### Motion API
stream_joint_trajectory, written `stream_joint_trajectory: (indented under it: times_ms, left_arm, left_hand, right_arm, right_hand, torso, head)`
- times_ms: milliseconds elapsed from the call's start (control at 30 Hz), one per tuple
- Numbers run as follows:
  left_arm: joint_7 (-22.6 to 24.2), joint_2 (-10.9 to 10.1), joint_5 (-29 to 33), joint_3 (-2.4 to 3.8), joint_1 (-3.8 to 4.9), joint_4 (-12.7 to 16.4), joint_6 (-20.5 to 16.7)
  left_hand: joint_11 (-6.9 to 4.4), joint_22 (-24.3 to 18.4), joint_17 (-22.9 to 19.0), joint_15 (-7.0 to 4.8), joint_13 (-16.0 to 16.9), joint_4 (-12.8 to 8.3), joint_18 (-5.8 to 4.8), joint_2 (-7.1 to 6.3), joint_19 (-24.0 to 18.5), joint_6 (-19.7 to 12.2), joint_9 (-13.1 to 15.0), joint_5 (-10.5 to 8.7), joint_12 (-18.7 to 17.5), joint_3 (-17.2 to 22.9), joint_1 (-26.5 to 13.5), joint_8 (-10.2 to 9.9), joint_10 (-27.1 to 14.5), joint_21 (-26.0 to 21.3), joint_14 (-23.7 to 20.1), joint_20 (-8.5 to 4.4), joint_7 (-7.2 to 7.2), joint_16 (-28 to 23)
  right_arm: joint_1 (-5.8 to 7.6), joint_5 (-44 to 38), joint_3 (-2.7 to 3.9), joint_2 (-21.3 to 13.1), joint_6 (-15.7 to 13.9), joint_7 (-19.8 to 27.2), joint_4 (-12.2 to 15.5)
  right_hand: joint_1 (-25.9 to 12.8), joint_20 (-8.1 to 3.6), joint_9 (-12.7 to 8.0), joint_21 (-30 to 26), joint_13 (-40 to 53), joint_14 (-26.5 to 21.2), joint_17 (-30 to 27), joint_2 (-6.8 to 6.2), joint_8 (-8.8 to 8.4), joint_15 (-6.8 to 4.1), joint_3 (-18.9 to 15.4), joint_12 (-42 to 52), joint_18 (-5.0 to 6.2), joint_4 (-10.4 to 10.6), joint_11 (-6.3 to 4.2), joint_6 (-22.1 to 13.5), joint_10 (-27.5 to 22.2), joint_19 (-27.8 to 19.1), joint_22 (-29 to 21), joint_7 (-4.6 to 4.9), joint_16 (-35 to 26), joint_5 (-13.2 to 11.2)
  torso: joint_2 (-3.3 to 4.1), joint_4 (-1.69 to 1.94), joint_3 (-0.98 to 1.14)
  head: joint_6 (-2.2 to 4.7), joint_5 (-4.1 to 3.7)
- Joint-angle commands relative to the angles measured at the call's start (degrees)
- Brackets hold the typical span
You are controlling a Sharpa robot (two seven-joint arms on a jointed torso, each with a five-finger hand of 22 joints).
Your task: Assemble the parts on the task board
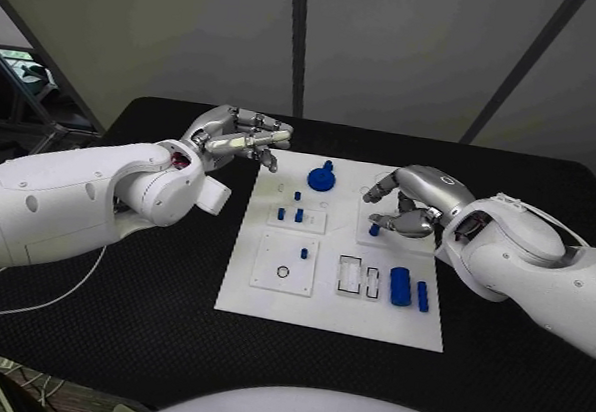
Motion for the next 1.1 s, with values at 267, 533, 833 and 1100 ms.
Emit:
stream_joint_trajectory:
  times_ms: [267,533,833,1100]
  left_arm:
    - [0.43,0.38,0.15,0.04,0.08,-0.1,0.72]
    - [0.33,0.42,0.15,0.04,0.08,-0.39,0.54]
    - [0.26,0.5,0.15,0.04,0.08,-0.59,0.6]
    - [0.13,0.55,0.15,0.04,0.08,-0.77,0.58]
  left_hand:
    - [-0.19,-0.05,-0.05,0.34,0.09,0.08,-0.25,0.34,0.45,-0.19,-0.05,0.24,0.2,-0.41,0.39,-0.24,-0.39,-0.34,0.09,-0.05,0.28,-0.26]
    - [-0.2,-0.1,-0.05,0.35,0.1,0.01,-0.25,0.39,0.46,-0.2,-0.05,0.25,0.25,-0.45,0.58,-0.23,-0.42,-0.38,0.07,-0.04,0.26,-0.27]
    - [-0.2,-0.1,-0.05,0.35,0.1,0.01,-0.25,0.39,0.46,-0.2,-0.05,0.25,0.25,-0.45,0.58,-0.23,-0.42,-0.38,0.07,-0.04,0.26,-0.27]
    - [-0.19,-0.14,-0.05,0.35,0.11,-0.01,-0.24,0.49,0.48,-0.2,-0.05,0.26,0.29,-0.48,0.72,-0.21,-0.46,-0.42,0.06,-0.04,0.29,-0.27]
  right_arm:
    - [0.43,-0.69,0.12,0.43,6.78,-0.56,-1.52]
    - [0.44,-0.85,0.11,0.54,9.19,-0.7,-2.02]
    - [0.43,-0.57,0.09,0.47,9.42,-0.48,-1.21]
    - [0.41,-0.52,0.09,0.13,8.85,-0.12,-0.46]
  right_hand:
    - [0.2,-0.33,0.01,-0.2,-0.04,1.41,-0.08,-0.21,-0.03,-0.31,-0.7,0.27,0.4,0.0,0.06,-0.14,-0.66,0.11,-0.15,-0.36,0.1,0.17]
    - [0.12,-0.39,0.1,-0.41,0.09,1.45,-0.11,0.0,0.12,-0.45,-1.55,0.94,0.4,0.37,-0.13,0.05,-0.2,0.23,-0.37,-0.55,0.13,0.13]
    - [0.44,-0.61,0.26,-0.47,0.18,1.63,0.23,0.66,0.39,-0.71,-1.99,2.08,0.39,0.75,-0.42,0.81,1.08,0.64,-0.5,-0.55,0.4,0.42]
    - [0.43,-0.73,0.33,0.05,0.2,1.72,0.37,0.82,0.5,-0.84,-2.11,2.7,0.23,1.05,-0.56,1.3,2.08,1.27,0.18,-0.5,0.52,0.54]
  torso:
    - [0.12,0.02,0.0]
    - [0.05,-0.01,-0.05]
    - [0.04,-0.01,0.02]
    - [0.08,-0.03,0.05]
  head:
    - [0.04,-0.32]
    - [-0.23,-0.22]
    - [-0.33,-0.19]
    - [-0.39,-0.34]
